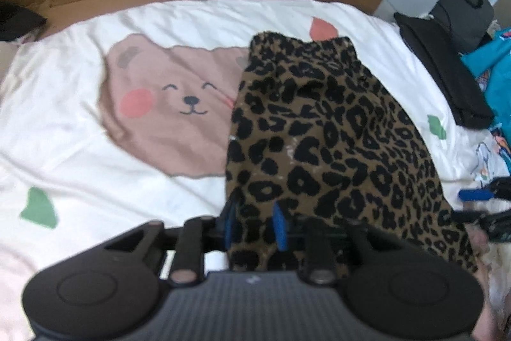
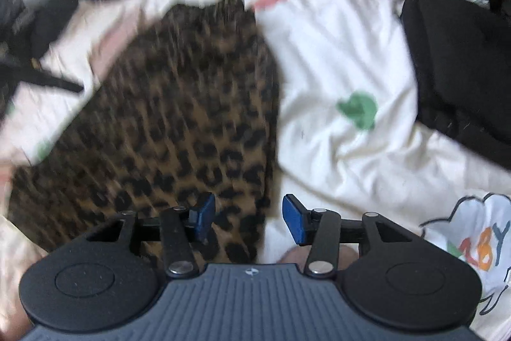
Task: Fold clothes
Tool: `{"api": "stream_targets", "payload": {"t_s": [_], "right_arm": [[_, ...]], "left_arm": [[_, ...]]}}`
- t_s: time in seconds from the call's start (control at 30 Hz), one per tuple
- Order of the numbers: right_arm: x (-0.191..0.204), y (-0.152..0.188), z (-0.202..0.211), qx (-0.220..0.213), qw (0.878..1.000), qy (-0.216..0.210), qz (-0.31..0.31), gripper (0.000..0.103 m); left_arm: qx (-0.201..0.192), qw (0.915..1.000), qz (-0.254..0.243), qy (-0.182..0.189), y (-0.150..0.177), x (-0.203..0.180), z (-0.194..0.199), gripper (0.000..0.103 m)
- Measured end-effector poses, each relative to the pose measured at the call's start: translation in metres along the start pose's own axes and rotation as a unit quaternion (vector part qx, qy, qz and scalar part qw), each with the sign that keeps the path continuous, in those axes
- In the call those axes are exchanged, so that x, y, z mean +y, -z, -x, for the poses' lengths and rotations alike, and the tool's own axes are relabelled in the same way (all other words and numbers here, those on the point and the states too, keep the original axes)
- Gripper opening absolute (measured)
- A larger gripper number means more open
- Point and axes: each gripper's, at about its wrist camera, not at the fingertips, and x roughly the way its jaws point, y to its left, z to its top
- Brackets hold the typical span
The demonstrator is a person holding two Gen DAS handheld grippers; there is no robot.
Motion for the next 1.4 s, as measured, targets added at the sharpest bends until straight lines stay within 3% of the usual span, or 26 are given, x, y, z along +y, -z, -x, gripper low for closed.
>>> {"api": "stream_targets", "payload": {"t_s": [0.13, 0.37, 0.63, 0.77, 0.83, 1.13, 1.4], "right_arm": [[-0.003, -0.014, 0.032, -0.023, 0.999, -0.024, -0.023, 0.06], [0.003, -0.04, 0.088, -0.071, 0.996, -0.042, -0.032, 0.068], [0.012, -0.059, 0.165, -0.104, 0.993, -0.025, -0.042, 0.078], [0.008, -0.063, 0.199, -0.13, 0.989, -0.01, -0.068, 0.087], [0.005, -0.063, 0.209, -0.145, 0.987, -0.004, -0.074, 0.09], [0.0, -0.045, 0.207, -0.143, 0.985, -0.001, -0.097, 0.09], [0.0, -0.011, 0.162, -0.097, 0.99, -0.013, -0.099, 0.09]], "left_arm": [[-0.024, 0.9994, 0.016, -0.017, 0.0, -0.003, 0.035, 0.039], [-0.046, 0.9982, 0.033, -0.021, 0.011, -0.007, 0.084, 0.04], [-0.059, 0.9969, 0.05, -0.013, 0.021, -0.008, 0.151, 0.042], [-0.063, 0.9976, 0.026, -0.012, 0.023, -0.022, 0.194, 0.061], [-0.063, 0.9978, 0.014, -0.014, 0.025, -0.028, 0.208, 0.062], [-0.084, 0.9949, 0.054, -0.019, 0.041, -0.018, 0.245, 0.065], [-0.074, 0.9929, 0.089, -0.027, 0.081, 0.007, 0.217, 0.065]]}}
